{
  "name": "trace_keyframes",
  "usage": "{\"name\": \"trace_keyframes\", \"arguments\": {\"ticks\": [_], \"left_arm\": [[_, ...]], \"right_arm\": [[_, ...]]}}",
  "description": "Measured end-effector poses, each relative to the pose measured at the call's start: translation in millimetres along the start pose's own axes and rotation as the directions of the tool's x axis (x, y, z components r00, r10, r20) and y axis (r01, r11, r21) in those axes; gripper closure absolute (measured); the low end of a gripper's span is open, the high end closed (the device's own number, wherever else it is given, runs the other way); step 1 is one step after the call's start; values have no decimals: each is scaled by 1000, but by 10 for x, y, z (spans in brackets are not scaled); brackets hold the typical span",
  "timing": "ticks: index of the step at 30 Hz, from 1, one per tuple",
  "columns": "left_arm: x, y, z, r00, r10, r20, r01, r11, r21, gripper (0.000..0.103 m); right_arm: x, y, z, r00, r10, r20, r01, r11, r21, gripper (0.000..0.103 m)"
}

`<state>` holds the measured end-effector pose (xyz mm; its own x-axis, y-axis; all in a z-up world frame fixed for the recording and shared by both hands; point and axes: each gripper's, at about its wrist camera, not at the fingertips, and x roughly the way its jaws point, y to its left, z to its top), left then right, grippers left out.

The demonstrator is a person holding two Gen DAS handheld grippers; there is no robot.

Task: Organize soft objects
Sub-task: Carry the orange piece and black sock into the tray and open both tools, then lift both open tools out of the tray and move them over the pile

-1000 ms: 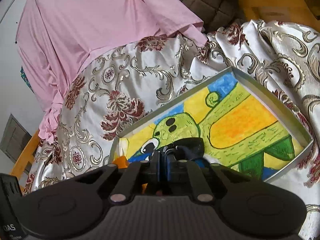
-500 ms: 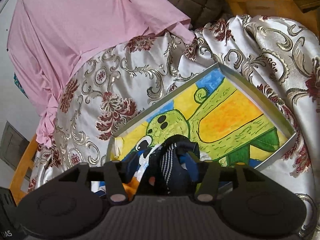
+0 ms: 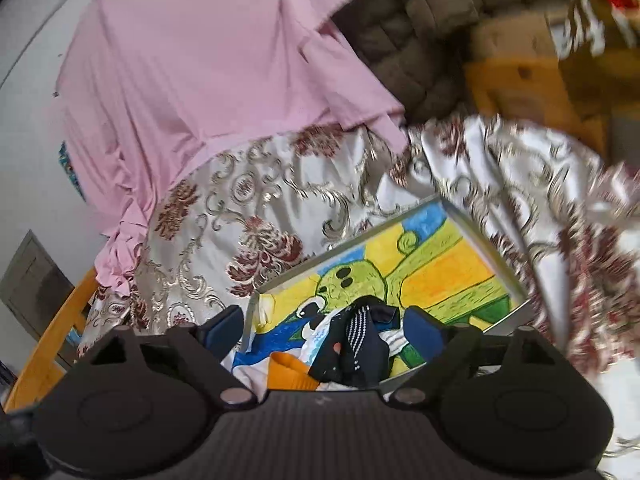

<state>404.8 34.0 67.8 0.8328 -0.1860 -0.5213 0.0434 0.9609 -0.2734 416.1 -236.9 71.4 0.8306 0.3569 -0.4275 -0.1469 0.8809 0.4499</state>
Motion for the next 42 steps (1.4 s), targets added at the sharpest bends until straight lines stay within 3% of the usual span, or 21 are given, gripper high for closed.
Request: {"name": "trace_keyframes", "arguments": {"ticks": [9, 18, 35, 42], "left_arm": [[-935, -76, -244, 995, -1, 104, 2, 1000, -3, 7], [-1634, -124, -694, 985, -7, 174, 6, 1000, 5, 2], [-2264, 16, -1515, 975, 34, 219, -47, 997, 55, 1], [-2351, 100, -1768, 981, 52, 187, -68, 994, 80, 1]], "right_arm": [[-884, 350, -299, 995, -5, 100, 18, 991, -136, 1], [-1545, 528, -711, 986, 0, 168, 39, 973, -227, 0], [-2234, 522, -1401, 980, -38, 197, 96, 951, -295, 0], [-2318, 469, -1536, 981, -70, 178, 121, 949, -293, 0]]}}
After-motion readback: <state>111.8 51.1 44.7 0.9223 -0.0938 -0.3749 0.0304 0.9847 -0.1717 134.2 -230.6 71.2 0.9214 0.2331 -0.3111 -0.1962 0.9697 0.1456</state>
